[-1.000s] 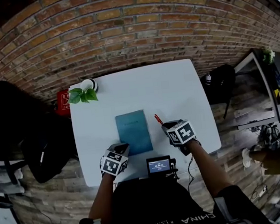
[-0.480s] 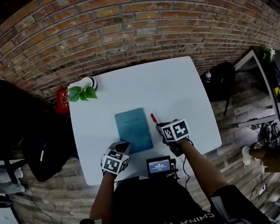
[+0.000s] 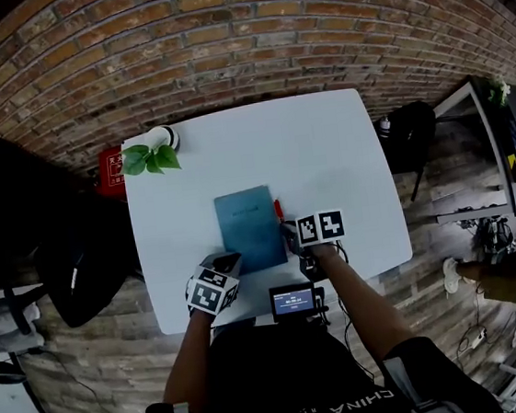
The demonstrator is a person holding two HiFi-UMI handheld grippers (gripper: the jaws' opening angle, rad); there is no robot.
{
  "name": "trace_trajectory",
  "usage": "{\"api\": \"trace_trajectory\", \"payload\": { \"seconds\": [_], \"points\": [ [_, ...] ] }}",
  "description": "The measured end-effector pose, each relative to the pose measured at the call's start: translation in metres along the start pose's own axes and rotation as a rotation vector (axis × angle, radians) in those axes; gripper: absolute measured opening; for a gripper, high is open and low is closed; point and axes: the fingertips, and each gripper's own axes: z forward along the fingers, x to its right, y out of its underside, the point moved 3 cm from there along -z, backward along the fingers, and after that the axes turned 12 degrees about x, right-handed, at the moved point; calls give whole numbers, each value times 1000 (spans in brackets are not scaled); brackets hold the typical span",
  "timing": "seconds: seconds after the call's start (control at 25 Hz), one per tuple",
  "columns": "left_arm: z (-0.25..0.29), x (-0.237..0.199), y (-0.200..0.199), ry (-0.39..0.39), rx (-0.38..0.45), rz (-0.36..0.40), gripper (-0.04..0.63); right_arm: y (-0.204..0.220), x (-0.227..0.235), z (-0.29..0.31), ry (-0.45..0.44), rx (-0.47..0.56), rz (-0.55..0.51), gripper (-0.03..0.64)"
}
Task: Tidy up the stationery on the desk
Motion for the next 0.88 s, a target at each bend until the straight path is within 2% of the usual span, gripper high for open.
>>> {"api": "trace_trajectory", "payload": {
  "seconds": [0.36, 0.52, 0.72, 0.88],
  "points": [
    [-2, 2, 4, 8, -9, -3, 11, 3, -1, 0, -20, 14, 33, 52],
    [-5, 1, 5, 4, -13, 2, 11, 3, -1, -2, -38, 23, 25, 78],
    [-8, 3, 7, -4, -11, 6, 11, 0, -2, -10, -42, 47, -31, 84],
    [-11, 4, 8, -15, -7, 10, 11, -3, -5, -19, -45, 77, -121, 83]
  ]
}}
